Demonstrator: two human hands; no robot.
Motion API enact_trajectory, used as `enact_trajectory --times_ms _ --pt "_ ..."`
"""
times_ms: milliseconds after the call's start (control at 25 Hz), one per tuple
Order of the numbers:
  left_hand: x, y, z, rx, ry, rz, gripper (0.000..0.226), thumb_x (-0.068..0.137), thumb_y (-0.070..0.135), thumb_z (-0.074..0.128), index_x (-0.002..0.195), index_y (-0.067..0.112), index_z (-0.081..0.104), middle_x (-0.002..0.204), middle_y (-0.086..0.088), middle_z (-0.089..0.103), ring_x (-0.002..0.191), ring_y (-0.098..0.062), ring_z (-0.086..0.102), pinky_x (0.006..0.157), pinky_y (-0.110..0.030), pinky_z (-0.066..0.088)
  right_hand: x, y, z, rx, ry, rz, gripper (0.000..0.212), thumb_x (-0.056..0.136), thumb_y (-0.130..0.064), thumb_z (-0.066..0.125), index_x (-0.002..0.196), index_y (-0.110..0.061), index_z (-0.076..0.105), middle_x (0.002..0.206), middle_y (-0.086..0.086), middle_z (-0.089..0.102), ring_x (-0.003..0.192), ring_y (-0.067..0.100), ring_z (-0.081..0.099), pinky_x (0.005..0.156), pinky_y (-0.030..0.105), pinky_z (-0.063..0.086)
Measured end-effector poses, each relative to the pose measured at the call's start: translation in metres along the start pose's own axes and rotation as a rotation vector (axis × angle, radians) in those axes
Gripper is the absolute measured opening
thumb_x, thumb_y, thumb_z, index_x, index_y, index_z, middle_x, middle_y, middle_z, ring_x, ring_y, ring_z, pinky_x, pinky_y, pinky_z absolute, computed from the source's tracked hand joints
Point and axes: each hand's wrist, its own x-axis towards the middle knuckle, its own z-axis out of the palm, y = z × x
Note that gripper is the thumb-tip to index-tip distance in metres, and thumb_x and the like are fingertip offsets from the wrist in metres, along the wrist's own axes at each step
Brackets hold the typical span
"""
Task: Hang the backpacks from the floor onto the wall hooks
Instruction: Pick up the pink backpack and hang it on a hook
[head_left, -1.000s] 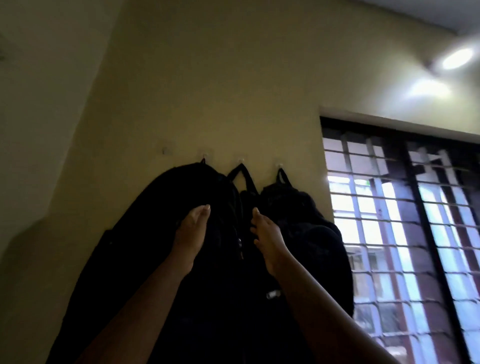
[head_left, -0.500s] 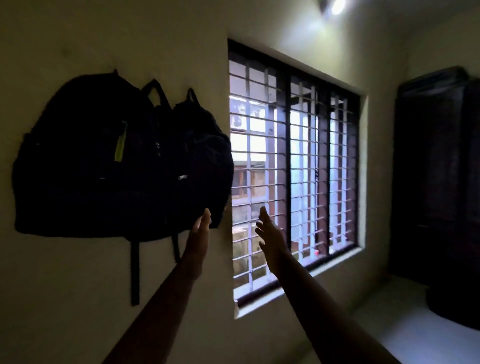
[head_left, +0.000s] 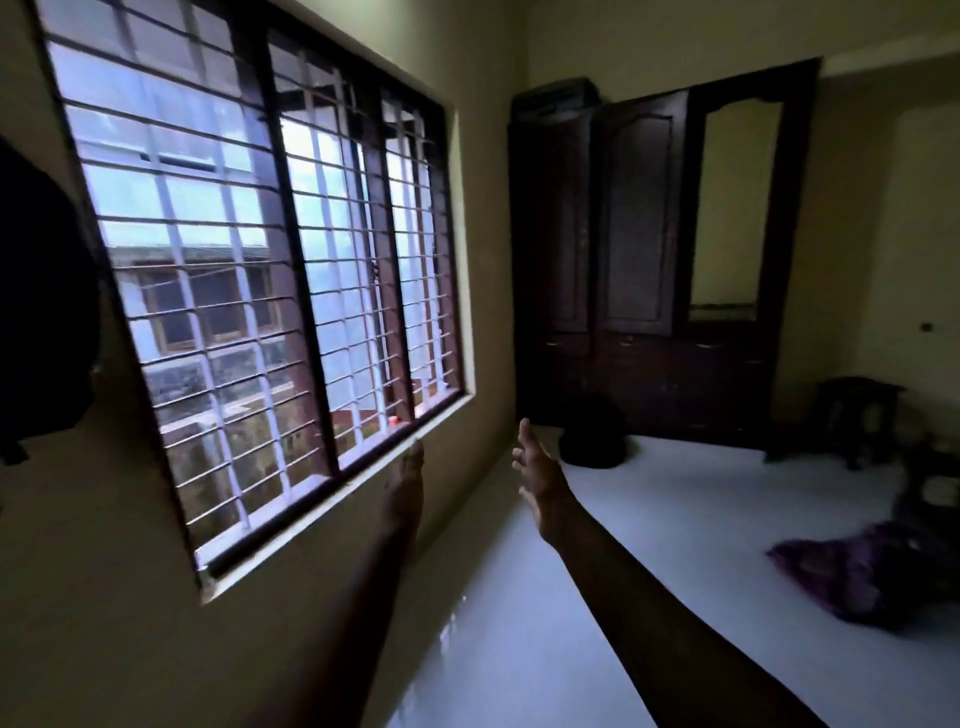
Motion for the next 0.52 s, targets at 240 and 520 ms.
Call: enact_trajectory --times_ms 240,520 --pt "0.029 -0.055 0.214 -0.054 -0.226 -0.128 0.050 0.095 0.041 0.036 0.135 0.012 0.043 0.145 -0.012 0.043 0.134 -0.025 0.039 0.114 -0.041 0.027 0.068 0.011 -0.208 -0.035 0.198 0.063 0.072 0.087 -0.061 0.038 0.144 -0.019 0.031 0.153 0.006 0.033 0.139 0.023 0.033 0.112 0.040 0.025" --pt "0.075 -0.106 0.393 -0.031 -0.388 -0.165 0.053 0.096 0.043 0.033 0.139 0.013 0.039 0.149 -0.008 0.039 0.138 -0.023 0.033 0.115 -0.040 0.023 0.171 0.023 -0.370 -0.055 0.373 0.119 0.069 0.088 -0.060 0.037 0.143 -0.018 0.034 0.150 0.008 0.037 0.137 0.025 0.037 0.109 0.041 0.029"
